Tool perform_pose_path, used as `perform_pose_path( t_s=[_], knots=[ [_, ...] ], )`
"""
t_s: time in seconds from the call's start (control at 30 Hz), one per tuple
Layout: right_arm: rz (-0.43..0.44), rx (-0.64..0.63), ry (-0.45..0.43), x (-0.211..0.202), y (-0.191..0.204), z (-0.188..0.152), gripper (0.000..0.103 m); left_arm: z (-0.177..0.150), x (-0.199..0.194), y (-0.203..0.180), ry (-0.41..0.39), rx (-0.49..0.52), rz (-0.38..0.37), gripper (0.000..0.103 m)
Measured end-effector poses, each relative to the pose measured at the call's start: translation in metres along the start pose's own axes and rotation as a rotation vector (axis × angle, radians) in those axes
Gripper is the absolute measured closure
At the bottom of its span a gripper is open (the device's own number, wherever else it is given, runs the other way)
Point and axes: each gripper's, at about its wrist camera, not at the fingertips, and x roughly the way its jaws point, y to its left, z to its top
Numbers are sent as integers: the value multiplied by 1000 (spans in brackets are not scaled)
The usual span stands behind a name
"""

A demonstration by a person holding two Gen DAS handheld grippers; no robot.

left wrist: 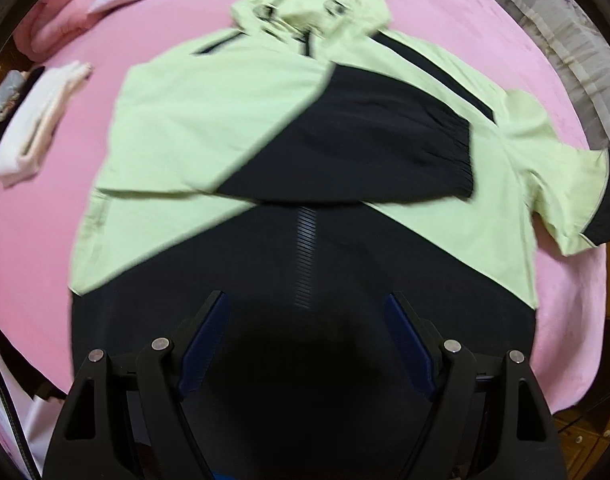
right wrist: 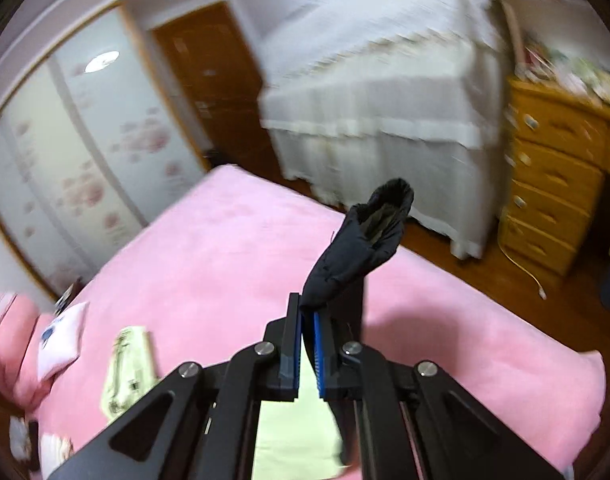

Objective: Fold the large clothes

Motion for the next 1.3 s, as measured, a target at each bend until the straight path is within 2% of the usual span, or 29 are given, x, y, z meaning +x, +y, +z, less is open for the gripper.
perform_pose_path(
  t_s=[0.07, 0.17, 0.33, 0.37, 0.47, 0.53, 0.67, 0.7, 0.73, 0.8, 0.83, 0.9, 1.0, 1.3],
  knots=[
    [26, -85, -13, -5, 39, -8, 98, 4, -9, 26, -48, -25, 12, 25],
    [89, -198, 3, -5, 103, -42, 98, 13, -18, 63, -102, -65, 17, 25],
    [205, -250, 169, 23, 169, -124, 98, 31, -17, 115, -132, -101, -2, 25],
    [214, -267, 193, 27, 177, -138, 98, 34, -16, 124, -136, -103, -6, 25],
    [250, -332, 336, 57, 198, -209, 98, 42, -6, 136, -130, -103, -10, 25],
    [240, -354, 435, 74, 199, -248, 98, 46, 3, 144, -119, -99, -18, 25],
    [205, -411, 607, 92, 195, -297, 92, 53, 17, 143, -99, -95, -64, 25],
    [221, -419, 628, 91, 192, -303, 85, 56, 20, 140, -94, -92, -88, 25],
    [257, -413, 652, 89, 186, -306, 72, 57, 20, 135, -92, -94, -102, 25],
    [301, -378, 654, 79, 176, -307, 57, 60, 21, 126, -87, -96, -139, 25],
    [311, -364, 644, 73, 169, -304, 54, 63, 21, 120, -86, -96, -165, 25],
    [312, -361, 628, 62, 160, -305, 53, 67, 20, 105, -90, -94, -223, 25],
    [265, -368, 623, 50, 141, -292, 52, 74, 25, 81, -81, -86, -314, 25],
    [125, -311, 662, 40, 54, -278, 52, 97, 78, 1, -11, -130, -307, 25]
  ],
)
